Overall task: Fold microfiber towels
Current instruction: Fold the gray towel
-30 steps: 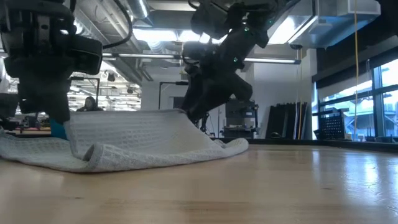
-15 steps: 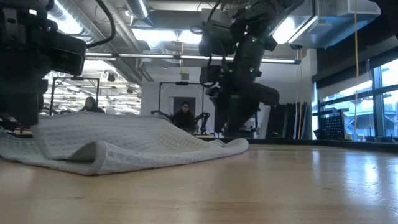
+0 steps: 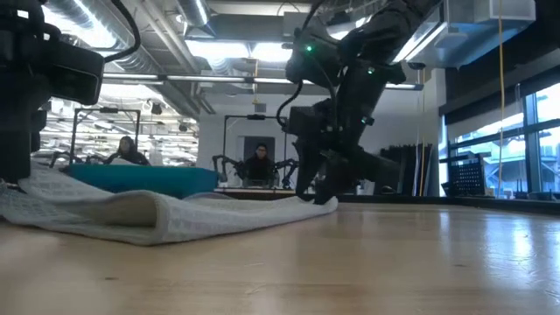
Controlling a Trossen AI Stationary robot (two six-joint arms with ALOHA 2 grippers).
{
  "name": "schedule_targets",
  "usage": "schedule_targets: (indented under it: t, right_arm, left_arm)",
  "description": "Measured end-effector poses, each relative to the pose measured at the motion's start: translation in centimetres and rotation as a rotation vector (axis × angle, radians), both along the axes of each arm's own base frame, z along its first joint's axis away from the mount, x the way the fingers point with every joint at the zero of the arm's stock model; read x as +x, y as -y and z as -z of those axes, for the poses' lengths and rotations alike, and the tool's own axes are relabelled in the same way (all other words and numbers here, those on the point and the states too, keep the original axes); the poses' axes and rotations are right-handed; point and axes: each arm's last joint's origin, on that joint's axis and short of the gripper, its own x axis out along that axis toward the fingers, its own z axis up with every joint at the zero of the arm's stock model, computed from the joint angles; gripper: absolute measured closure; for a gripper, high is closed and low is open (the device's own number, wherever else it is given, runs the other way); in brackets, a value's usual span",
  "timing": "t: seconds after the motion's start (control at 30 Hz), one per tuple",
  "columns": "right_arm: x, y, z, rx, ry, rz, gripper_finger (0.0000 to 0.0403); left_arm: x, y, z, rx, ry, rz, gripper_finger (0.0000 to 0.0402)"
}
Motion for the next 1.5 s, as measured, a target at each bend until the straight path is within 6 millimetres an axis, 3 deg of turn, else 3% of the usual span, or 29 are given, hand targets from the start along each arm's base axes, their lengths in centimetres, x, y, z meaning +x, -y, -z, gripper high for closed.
schedule_targets:
  t: [0.63,1.03,1.4,1.5]
  right_arm:
    - [0.1,0.1,0.0,-0.055,-0.016,-0.109,0.0236]
    - [0.5,0.2,-0.2,-0.139,-0.02,-0.336,0.0236]
    - [0.7,1.3,-0.3,-0.126,0.011,-0.371,0.0237]
    - [0.7,1.4,-0.3,-0.074,0.024,-0.398,0.0254]
  left_arm:
    - [-0.2,0.1,0.1,0.036,0.008,0.002,0.0401]
    - [-0.3,0.2,0.0,0.062,0.02,0.017,0.0401]
    - [-0.2,0.1,0.0,0.109,0.044,0.016,0.0401]
    - [-0.2,0.0,0.0,0.139,0.058,0.023,0.0401]
